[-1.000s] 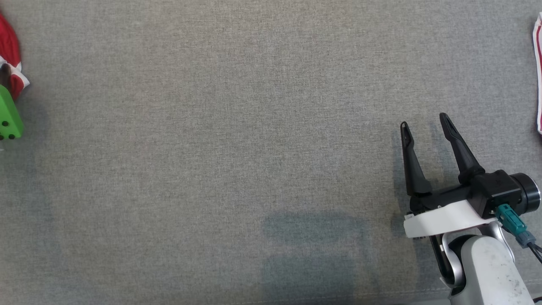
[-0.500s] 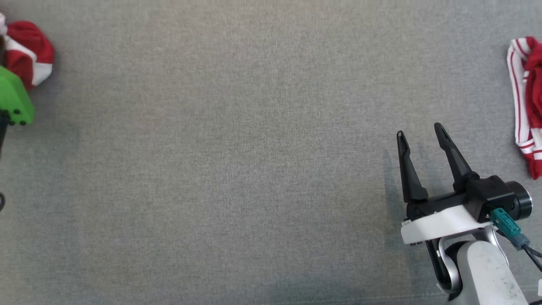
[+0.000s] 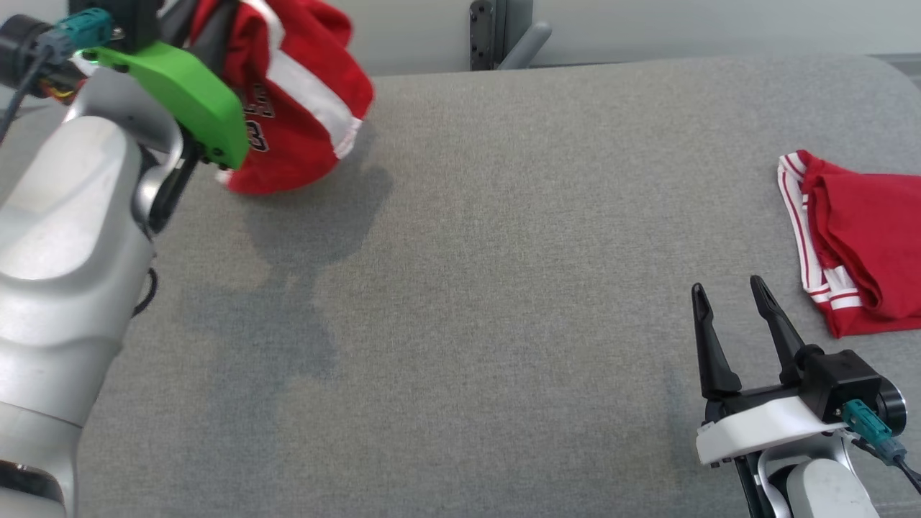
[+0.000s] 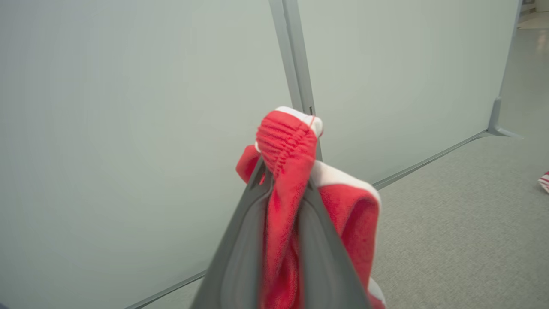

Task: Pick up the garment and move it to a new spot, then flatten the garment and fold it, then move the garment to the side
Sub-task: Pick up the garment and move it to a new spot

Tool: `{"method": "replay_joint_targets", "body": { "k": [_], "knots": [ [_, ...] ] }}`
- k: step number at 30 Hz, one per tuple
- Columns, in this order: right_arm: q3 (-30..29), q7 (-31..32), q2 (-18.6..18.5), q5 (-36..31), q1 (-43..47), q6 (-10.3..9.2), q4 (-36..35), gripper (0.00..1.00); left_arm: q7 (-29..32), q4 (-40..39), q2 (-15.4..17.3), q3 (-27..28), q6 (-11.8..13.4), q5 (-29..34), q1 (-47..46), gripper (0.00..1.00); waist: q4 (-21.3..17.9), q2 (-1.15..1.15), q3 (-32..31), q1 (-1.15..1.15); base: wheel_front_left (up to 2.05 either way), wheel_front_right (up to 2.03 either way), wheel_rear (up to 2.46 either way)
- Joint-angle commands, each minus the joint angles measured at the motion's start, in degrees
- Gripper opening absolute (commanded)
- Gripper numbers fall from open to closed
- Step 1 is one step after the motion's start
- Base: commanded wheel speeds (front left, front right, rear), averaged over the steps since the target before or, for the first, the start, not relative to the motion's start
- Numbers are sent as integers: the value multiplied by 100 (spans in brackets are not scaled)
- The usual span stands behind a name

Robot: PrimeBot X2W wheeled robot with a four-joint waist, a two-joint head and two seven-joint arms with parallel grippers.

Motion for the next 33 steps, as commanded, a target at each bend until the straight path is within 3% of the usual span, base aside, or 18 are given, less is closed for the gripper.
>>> {"method": "replay_joint_targets", "body": {
  "k": [1,4,8,13,17,23,28,33],
  "knots": [
    [-29,-35,-10,34,115,-8,28,100,32,-194,-63,-98,-9,-136,7,0,-105,0,-526,0,0,0,0],
    [-47,-54,-9,73,204,-8,38,100,170,-654,-211,-248,-9,-449,166,0,-139,0,-607,0,0,0,0],
    [-74,-77,-11,113,257,-8,73,100,251,-1118,-646,-290,-1,-845,410,0,-175,0,-614,0,0,0,0],
    [-20,-110,-8,169,220,-8,123,100,-24,-1314,-1323,-198,334,-1213,910,0,-241,0,-545,0,0,0,0],
    [81,-130,-11,220,120,-8,153,100,-484,-1016,-1705,-137,620,-1424,1410,0,-350,0,-439,0,0,0,0],
    [92,-140,-11,240,41,-8,219,100,-990,-170,-1914,-54,958,-1619,2078,0,-498,0,-276,0,0,0,0],
    [80,-155,-10,233,26,-8,245,100,-1102,298,-1940,165,1084,-1824,2449,0,-546,0,-224,0,0,0,0],
    [71,-165,-10,238,4,-8,279,100,-1130,339,-1957,906,1257,-1765,2885,0,-557,0,-189,0,0,0,0]
  ]
}}
